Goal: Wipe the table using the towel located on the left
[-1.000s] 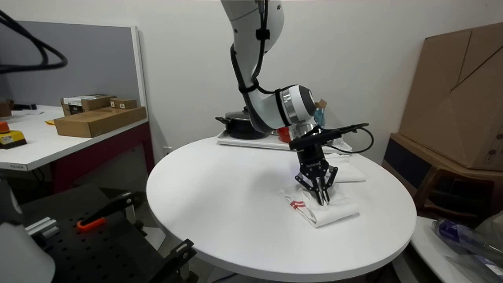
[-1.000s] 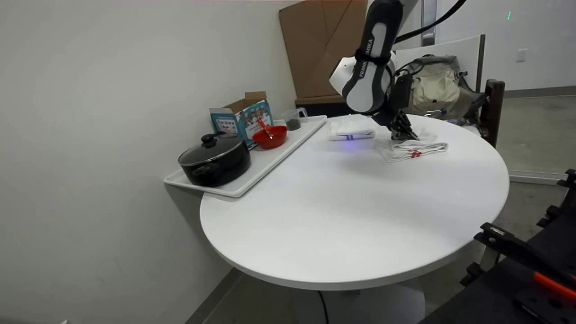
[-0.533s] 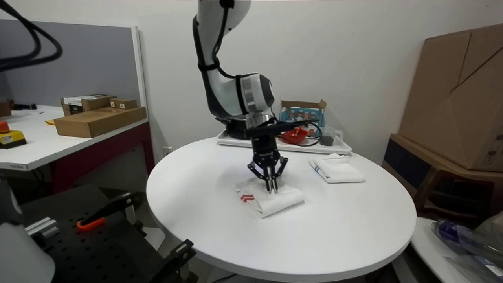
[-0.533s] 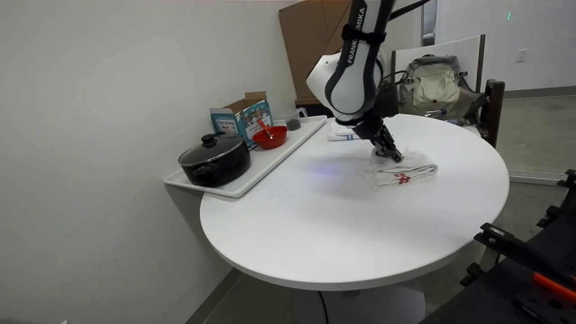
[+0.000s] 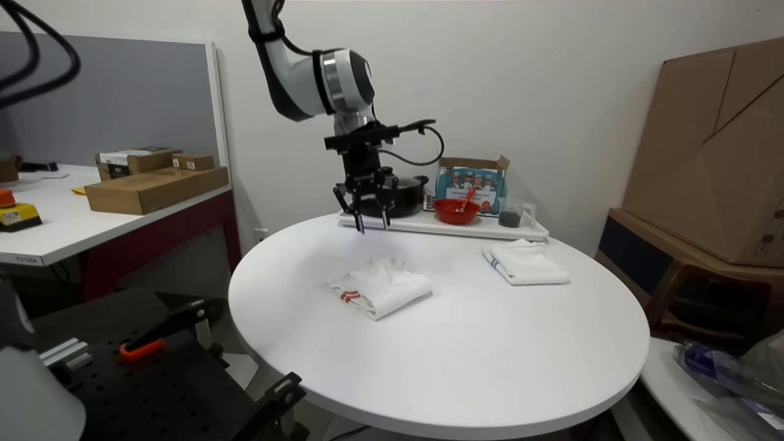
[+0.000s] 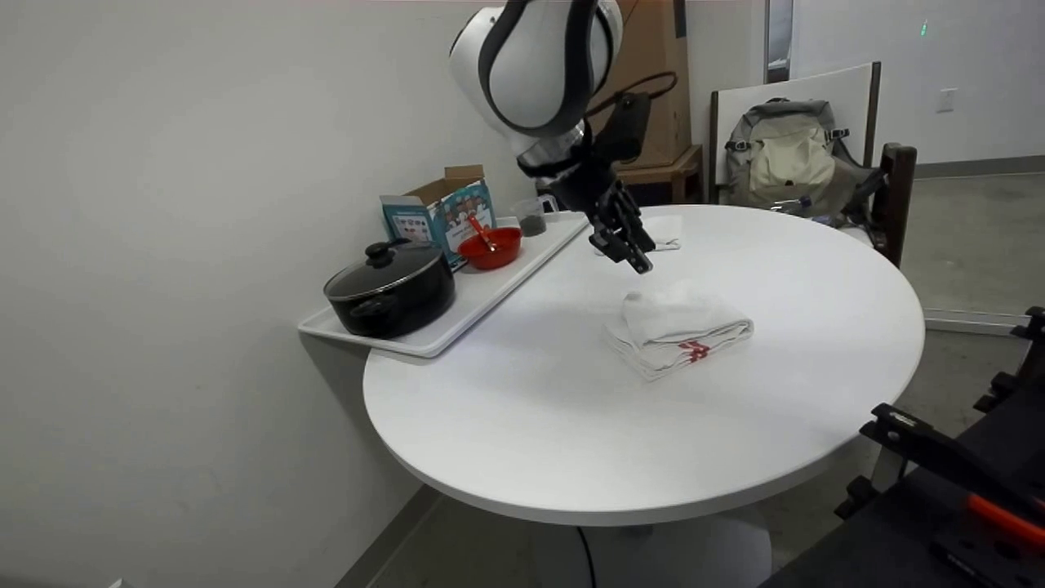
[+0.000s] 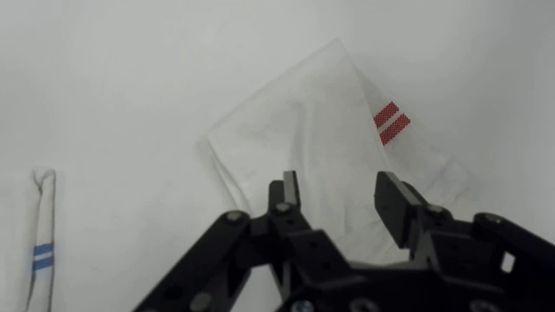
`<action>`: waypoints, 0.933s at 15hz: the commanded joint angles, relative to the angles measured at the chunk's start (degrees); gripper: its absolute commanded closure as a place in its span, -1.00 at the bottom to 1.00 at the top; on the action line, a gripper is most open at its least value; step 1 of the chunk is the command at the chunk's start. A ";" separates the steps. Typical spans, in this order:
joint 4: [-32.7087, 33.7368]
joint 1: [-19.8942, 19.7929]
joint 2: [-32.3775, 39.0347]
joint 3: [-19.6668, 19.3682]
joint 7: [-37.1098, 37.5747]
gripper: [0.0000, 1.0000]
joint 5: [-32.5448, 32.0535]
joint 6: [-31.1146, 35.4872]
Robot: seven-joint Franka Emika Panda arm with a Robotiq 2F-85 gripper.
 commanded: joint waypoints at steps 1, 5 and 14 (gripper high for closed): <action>-2.53 -2.60 -6.58 -1.04 2.97 -0.65 5.54 -2.91; -5.89 -5.79 -14.45 -1.94 6.10 -1.00 11.78 -6.96; -15.17 -6.93 -31.09 -0.80 17.42 -1.00 18.68 -9.26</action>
